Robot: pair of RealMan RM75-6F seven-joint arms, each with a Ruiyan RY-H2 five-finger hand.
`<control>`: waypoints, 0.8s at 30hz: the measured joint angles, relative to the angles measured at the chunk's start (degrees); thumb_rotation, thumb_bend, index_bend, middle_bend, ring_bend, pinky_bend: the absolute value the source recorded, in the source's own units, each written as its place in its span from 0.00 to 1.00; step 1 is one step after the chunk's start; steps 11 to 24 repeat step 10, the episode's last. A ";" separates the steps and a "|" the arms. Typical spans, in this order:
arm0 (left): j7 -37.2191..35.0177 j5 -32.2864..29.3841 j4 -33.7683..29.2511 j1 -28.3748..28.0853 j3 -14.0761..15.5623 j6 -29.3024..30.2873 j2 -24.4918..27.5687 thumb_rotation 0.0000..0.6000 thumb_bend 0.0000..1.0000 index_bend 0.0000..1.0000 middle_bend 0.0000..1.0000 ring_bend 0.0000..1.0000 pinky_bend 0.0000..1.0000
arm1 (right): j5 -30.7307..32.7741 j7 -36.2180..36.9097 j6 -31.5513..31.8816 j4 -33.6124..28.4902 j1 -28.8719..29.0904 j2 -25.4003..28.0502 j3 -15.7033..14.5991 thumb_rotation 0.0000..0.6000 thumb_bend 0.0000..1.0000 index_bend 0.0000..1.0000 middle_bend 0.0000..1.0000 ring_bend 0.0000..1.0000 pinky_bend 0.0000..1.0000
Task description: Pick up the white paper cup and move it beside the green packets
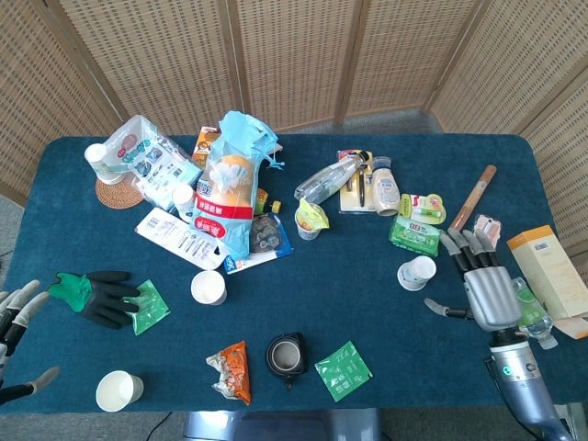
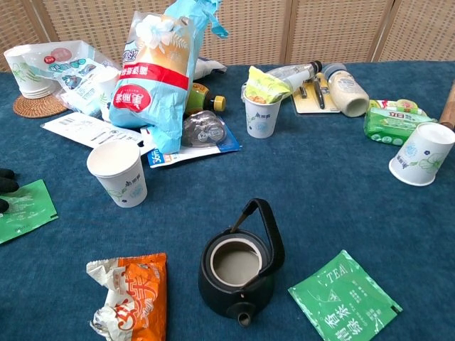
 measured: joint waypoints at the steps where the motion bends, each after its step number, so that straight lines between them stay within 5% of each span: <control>1: 0.02 0.00 0.01 -0.02 0.00 -0.03 -0.01 1.00 0.20 0.00 0.00 0.00 0.00 | 0.61 0.10 0.05 -0.59 -0.50 0.30 0.14 0.61 0.00 0.00 0.00 0.00 0.00; 24: 0.00 0.44 0.12 0.08 0.21 0.09 -0.07 1.00 0.20 0.00 0.00 0.00 0.00 | 0.86 -3.75 2.14 -0.62 -3.28 0.62 -0.04 0.57 0.00 0.00 0.00 0.00 0.00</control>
